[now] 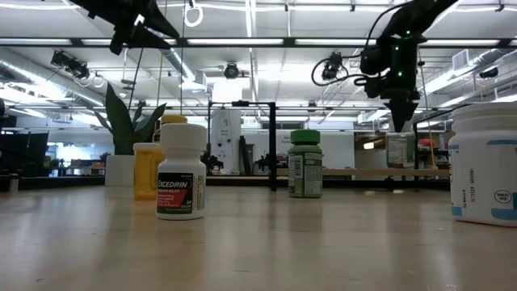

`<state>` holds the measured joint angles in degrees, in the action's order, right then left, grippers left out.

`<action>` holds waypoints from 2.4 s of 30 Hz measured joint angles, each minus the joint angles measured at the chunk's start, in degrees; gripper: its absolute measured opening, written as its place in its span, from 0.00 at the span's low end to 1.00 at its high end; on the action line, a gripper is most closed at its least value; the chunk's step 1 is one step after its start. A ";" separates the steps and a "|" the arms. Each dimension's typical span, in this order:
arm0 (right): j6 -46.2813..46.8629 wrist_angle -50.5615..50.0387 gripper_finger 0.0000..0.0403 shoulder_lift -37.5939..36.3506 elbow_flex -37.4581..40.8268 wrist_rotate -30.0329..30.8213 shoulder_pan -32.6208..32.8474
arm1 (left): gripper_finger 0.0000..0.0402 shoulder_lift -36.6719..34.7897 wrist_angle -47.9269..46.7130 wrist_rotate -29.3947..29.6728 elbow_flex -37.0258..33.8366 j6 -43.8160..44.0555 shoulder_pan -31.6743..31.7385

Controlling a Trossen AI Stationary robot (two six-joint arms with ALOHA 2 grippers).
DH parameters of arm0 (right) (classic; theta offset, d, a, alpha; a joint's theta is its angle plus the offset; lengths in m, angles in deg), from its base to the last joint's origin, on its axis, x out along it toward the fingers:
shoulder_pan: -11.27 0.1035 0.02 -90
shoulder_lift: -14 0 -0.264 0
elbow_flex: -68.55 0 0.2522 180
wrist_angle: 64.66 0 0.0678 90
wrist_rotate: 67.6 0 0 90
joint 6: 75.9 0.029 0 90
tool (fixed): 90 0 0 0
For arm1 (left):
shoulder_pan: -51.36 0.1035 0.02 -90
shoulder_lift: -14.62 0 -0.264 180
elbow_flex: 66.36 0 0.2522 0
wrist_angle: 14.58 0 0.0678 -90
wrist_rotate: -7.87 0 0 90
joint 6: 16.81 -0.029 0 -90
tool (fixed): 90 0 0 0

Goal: Pick and place medicine bottles onto shelf by color
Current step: Put the transparent pill bottle on the shelf, then put the green pill bottle on the shelf

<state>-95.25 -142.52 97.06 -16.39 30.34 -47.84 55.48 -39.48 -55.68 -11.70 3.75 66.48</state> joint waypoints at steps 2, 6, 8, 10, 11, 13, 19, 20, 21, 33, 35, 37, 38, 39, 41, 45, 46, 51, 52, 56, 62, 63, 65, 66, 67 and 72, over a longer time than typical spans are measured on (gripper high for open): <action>2.32 0.65 0.61 1.24 -0.43 0.80 0.00 | 0.47 0.00 0.00 -1.12 0.00 0.32 0.01; 6.87 1.87 0.61 2.85 -0.69 2.02 -0.21 | 0.47 0.00 -0.28 -1.69 0.00 1.62 -0.37; 8.84 2.13 0.61 2.95 -1.54 2.07 -0.80 | 0.46 0.00 -0.39 -1.75 0.00 1.73 -0.84; 10.67 2.05 0.61 3.22 -2.69 1.46 -1.68 | 0.46 0.00 -0.37 -1.78 0.00 1.75 -1.31; 11.56 1.73 0.61 3.37 -3.45 0.75 -2.21 | 0.46 0.00 -0.39 -1.89 0.00 1.77 -1.54; 13.25 1.70 0.61 3.21 -5.00 -0.42 -3.18 | 0.46 0.00 -0.37 -1.87 0.00 1.74 -1.88; 17.54 0.40 0.61 3.28 -6.58 -4.62 -5.22 | 0.46 0.00 -0.44 -1.84 0.00 1.75 -1.88; 18.10 -0.06 0.61 3.28 -6.62 -5.18 -5.32 | 0.46 0.00 -0.44 -1.84 0.00 1.77 -1.88; 18.59 -0.80 0.61 3.32 -6.62 -5.53 -5.38 | 0.46 0.00 -0.44 -1.84 0.00 1.77 -1.88; 18.45 -1.62 0.62 5.68 -6.61 -4.09 -5.03 | 0.45 0.00 -0.64 -2.30 0.00 1.79 -1.88; 18.27 -1.61 0.62 5.69 -6.62 -4.10 -5.03 | 0.45 0.00 -0.85 -2.30 0.00 1.79 -1.88; 17.90 -1.62 0.62 5.69 -6.62 -4.17 -5.03 | 0.46 0.00 -0.83 -2.30 0.00 1.79 -1.88; 17.82 -1.66 0.62 5.69 -6.62 -4.21 -5.03 | 0.46 0.00 -0.83 -2.30 0.00 1.80 -1.88; 17.75 -1.68 0.62 5.69 -6.61 -4.29 -5.03 | 0.46 0.00 -0.83 -2.30 0.00 1.80 -1.88; 17.65 -1.72 0.62 5.69 -6.62 -4.39 -5.03 | 0.46 0.00 -0.83 -2.30 0.00 1.79 -1.88; 17.30 -1.79 0.64 5.69 -6.62 -4.56 -5.03 | 0.45 0.00 -0.83 -2.33 0.00 1.80 -1.88; 17.25 -1.79 0.64 5.68 -6.62 -4.73 -5.03 | 0.45 0.00 -0.83 -2.33 0.00 1.81 -1.87; 17.25 -1.69 0.68 5.67 -6.62 -5.43 -5.01 | 0.47 0.00 -0.83 -2.33 0.00 1.81 -1.86; 17.25 -1.67 0.69 5.67 -6.64 -5.53 -5.01 | 0.47 0.00 -0.83 -2.33 0.00 1.81 -1.86; 17.25 -1.59 0.72 5.67 -6.64 -6.01 -4.98 | 0.47 0.00 -0.83 -2.33 0.00 1.81 -1.86; 17.25 -1.61 0.74 5.64 -6.64 -6.07 -4.71 | 0.47 0.00 -0.83 -2.33 0.00 2.12 -1.86; 17.23 -1.67 0.75 5.55 -6.64 -6.09 -4.66 | 0.47 0.00 -0.83 -2.33 0.00 2.58 -1.86; 16.94 -1.74 0.75 5.22 -6.66 -6.19 -4.61 | 0.47 0.00 -0.83 -2.35 0.00 2.62 -1.86; 16.86 -1.75 0.76 4.97 -6.66 -6.31 -4.59 | 0.47 0.00 -0.83 -2.35 0.00 2.62 -1.87; 16.81 -1.75 0.76 4.70 -6.66 -6.33 -4.58 | 0.47 0.00 -0.83 -2.35 0.00 2.62 -1.86; 16.83 -2.34 0.77 2.44 -6.69 -6.29 -3.71 | 0.47 0.00 -0.83 -2.35 0.00 2.84 -1.86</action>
<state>-78.42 -144.86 99.51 -23.07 24.05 -51.56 55.48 -40.31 -58.03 -11.70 6.58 64.62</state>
